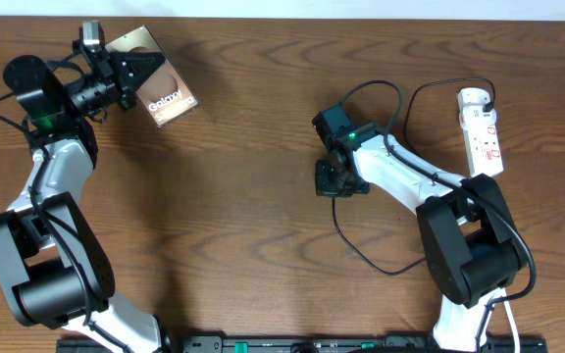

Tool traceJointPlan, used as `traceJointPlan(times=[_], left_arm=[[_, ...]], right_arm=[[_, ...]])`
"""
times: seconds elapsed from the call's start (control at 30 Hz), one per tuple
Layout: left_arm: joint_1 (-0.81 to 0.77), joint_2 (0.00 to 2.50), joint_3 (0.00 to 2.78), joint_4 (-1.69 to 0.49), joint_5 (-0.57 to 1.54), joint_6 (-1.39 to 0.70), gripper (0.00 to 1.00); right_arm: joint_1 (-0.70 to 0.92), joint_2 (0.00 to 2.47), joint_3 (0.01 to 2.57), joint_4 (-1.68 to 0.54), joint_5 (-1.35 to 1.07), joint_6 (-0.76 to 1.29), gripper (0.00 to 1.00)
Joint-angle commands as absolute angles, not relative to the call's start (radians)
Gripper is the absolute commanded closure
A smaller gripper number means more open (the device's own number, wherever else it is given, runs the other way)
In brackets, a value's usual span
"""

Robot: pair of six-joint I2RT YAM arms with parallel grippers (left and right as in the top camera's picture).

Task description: Plug charger to phone and switch on socket

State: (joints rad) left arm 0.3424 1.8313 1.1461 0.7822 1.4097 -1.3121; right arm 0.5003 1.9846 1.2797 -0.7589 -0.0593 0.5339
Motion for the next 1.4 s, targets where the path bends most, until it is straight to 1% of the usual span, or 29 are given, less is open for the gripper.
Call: traceJointPlan(times=[0.0, 0.1, 0.23, 0.27, 0.33, 0.37, 0.4, 0.47, 0.5, 0.53, 0.63, 0.77, 0.97, 1.13, 1.37], left_arm=[[0.344, 1.822, 1.151, 0.792, 1.433, -1.31, 0.93], [0.344, 1.823, 1.151, 0.792, 1.433, -1.31, 0.93], [0.344, 1.822, 1.151, 0.792, 1.433, -1.31, 0.92], [0.344, 1.822, 1.151, 0.793, 1.433, -1.31, 0.93], [0.344, 1.823, 1.151, 0.793, 1.433, -1.31, 0.93], [0.344, 1.823, 1.151, 0.793, 1.433, -1.31, 0.93], [0.344, 1.822, 1.151, 0.793, 1.433, -1.31, 0.93], [0.344, 1.823, 1.151, 0.793, 1.433, -1.309, 0.93], [0.344, 1.823, 1.151, 0.793, 1.433, -1.309, 0.93], [0.344, 1.822, 1.151, 0.793, 1.433, -1.309, 0.93], [0.344, 1.823, 1.151, 0.793, 1.433, -1.309, 0.93], [0.344, 1.823, 1.151, 0.796, 1.431, -1.31, 0.93], [0.341, 1.822, 1.151, 0.796, 1.432, -1.311, 0.93], [0.32, 1.822, 1.151, 0.796, 1.429, -1.314, 0.93], [0.301, 1.822, 1.151, 0.804, 1.428, -1.315, 0.93]], right_arm=[[0.503, 2.015, 1.246, -0.733, -0.051, 0.553, 0.99], [0.496, 2.014, 1.26, -0.711, -0.064, 0.55, 0.99], [0.475, 2.013, 1.362, -0.756, -0.142, 0.469, 0.99], [0.463, 2.011, 1.435, -0.786, -0.233, 0.393, 0.99], [0.455, 2.003, 1.501, -0.797, -0.386, 0.292, 0.99], [0.452, 1.999, 1.534, -0.795, -0.511, 0.216, 0.99], [0.451, 1.993, 1.569, -0.791, -0.687, 0.118, 0.99], [0.45, 1.99, 1.614, -0.784, -0.928, 0.023, 0.99], [0.45, 1.99, 1.633, -0.775, -1.042, -0.013, 0.99], [0.453, 1.99, 1.65, -0.742, -1.245, -0.063, 0.99], [0.459, 1.99, 1.649, -0.691, -1.414, -0.068, 0.99], [0.479, 1.99, 1.647, -0.685, -1.523, -0.134, 0.99], [0.526, 1.99, 1.647, -0.614, -1.533, -0.131, 0.99], [0.559, 1.99, 1.647, -0.495, -1.5, -0.006, 0.99], [0.562, 2.01, 1.647, -0.397, -1.467, 0.131, 0.99]])
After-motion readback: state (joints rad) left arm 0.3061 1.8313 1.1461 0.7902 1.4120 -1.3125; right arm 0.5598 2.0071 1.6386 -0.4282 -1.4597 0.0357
